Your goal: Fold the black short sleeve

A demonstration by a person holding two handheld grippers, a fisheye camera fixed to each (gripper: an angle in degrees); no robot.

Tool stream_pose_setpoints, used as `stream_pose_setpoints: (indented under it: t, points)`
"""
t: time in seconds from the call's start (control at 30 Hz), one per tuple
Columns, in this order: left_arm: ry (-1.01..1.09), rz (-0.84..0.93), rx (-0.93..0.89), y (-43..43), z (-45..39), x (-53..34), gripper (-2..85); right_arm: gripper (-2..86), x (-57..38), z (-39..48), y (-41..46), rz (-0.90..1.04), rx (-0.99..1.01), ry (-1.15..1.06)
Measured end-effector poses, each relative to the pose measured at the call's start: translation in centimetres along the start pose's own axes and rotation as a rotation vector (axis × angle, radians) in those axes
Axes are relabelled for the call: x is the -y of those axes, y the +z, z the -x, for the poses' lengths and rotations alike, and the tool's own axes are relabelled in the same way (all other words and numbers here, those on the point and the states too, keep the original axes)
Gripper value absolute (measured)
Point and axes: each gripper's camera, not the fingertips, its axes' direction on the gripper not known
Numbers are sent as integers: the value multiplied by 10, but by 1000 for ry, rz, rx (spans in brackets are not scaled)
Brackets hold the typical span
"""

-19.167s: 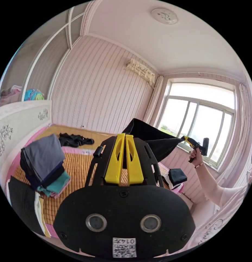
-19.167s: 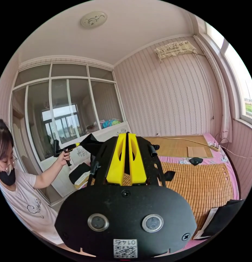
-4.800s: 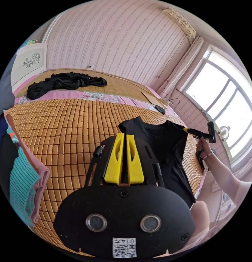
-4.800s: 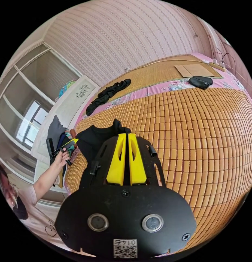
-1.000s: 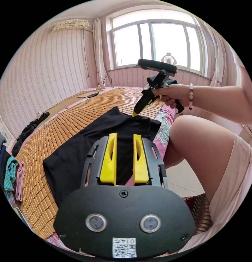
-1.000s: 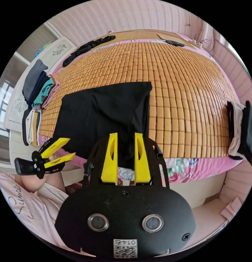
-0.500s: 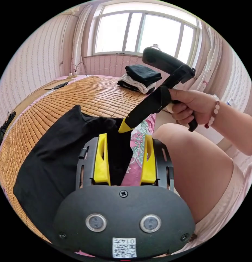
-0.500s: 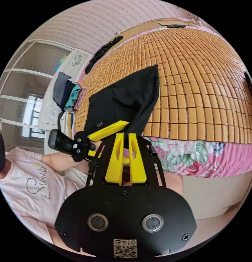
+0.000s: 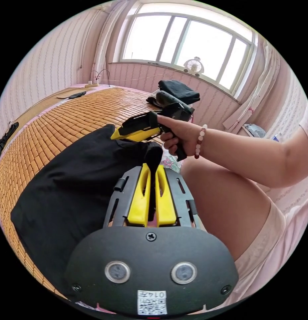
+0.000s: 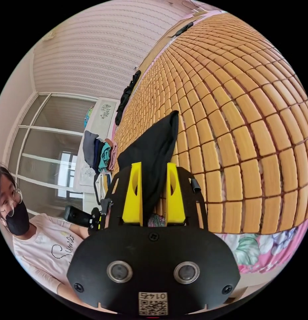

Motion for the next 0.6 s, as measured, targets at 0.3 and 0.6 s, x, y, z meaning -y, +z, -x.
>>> stream_pose_setpoints:
  t: [0.3,0.6]
  points:
    - [19,-10,-102,-17,-3,-1,-9,22,-21,27,-45,-73,-76,-76]
    - [48,-166,-198,-47,-22,16,-9,18,-59,83,-110,-121,-253,-131]
